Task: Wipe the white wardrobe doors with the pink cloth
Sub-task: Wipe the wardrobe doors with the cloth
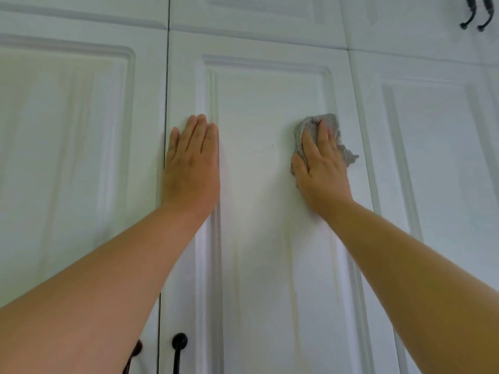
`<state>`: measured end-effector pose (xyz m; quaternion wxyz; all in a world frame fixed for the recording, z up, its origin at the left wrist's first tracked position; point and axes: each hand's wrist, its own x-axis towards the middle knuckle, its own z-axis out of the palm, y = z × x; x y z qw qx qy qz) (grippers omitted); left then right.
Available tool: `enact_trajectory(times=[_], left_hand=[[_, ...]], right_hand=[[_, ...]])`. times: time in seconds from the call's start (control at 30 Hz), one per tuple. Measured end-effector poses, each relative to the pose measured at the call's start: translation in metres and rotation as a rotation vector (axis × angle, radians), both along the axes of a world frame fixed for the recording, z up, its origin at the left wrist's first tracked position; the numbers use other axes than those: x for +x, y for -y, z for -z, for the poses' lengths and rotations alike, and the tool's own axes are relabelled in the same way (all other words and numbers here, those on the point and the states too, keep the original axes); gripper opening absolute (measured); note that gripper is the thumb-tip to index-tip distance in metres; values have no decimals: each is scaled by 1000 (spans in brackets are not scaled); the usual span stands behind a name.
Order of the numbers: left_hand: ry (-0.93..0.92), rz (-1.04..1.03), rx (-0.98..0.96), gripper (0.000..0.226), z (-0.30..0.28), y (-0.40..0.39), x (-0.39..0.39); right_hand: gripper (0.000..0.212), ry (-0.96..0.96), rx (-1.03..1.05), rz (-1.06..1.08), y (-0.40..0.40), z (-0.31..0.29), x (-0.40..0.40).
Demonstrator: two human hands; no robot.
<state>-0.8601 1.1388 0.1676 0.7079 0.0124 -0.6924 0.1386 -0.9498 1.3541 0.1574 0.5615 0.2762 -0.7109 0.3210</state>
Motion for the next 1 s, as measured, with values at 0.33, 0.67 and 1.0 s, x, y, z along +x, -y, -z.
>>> enact_trajectory(times=[0.33,0.67,1.0], left_hand=[[50,44,-42,64,22,-2,3],[96,157,-83,49,32,6,8],[83,206,-103,56,72,17,8]], right_hand=[[60,41,71,-58,-11,54,1],[50,-191,299,21,67,118,34],[56,87,-77,63,23,90,8]])
